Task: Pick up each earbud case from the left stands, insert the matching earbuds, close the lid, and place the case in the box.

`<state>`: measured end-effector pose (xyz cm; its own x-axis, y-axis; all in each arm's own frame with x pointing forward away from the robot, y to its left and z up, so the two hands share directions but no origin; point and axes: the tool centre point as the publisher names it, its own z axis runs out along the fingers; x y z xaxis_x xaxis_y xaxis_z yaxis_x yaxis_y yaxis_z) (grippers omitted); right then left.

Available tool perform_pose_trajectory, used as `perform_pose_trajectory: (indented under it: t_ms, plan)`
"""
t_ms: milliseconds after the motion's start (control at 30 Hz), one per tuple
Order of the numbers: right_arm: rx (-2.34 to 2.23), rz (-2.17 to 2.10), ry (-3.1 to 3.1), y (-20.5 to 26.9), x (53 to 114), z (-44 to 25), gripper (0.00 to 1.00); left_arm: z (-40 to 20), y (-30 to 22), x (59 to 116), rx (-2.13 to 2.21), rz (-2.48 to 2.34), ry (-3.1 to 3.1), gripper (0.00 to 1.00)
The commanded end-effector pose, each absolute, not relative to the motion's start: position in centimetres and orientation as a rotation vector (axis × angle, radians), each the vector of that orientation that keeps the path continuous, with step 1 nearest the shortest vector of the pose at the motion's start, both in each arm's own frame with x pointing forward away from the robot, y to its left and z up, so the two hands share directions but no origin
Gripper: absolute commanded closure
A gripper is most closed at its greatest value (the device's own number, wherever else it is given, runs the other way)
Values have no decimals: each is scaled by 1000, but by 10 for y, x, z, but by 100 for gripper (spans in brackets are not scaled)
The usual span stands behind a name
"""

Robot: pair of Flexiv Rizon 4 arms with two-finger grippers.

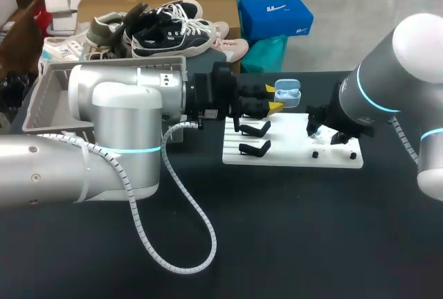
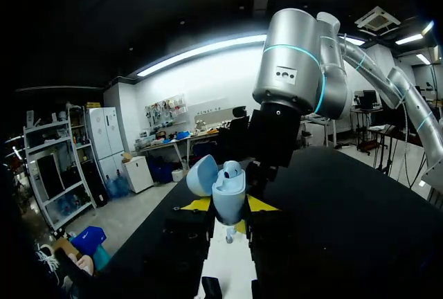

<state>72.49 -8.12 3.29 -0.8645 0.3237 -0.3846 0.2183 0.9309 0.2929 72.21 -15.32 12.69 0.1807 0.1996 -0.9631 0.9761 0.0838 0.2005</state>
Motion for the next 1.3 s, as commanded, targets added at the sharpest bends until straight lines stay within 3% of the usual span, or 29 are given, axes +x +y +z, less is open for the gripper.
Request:
perform_pose_trajectory:
  t_ms: [33,1300]
  plan:
    - [400,332,2650,-78,730,30,50,126,-153,722,1351,-892,1245,100]
    - [525,365,2650,-74,736,24,53,137,-135,722,1319,-851,1226,100]
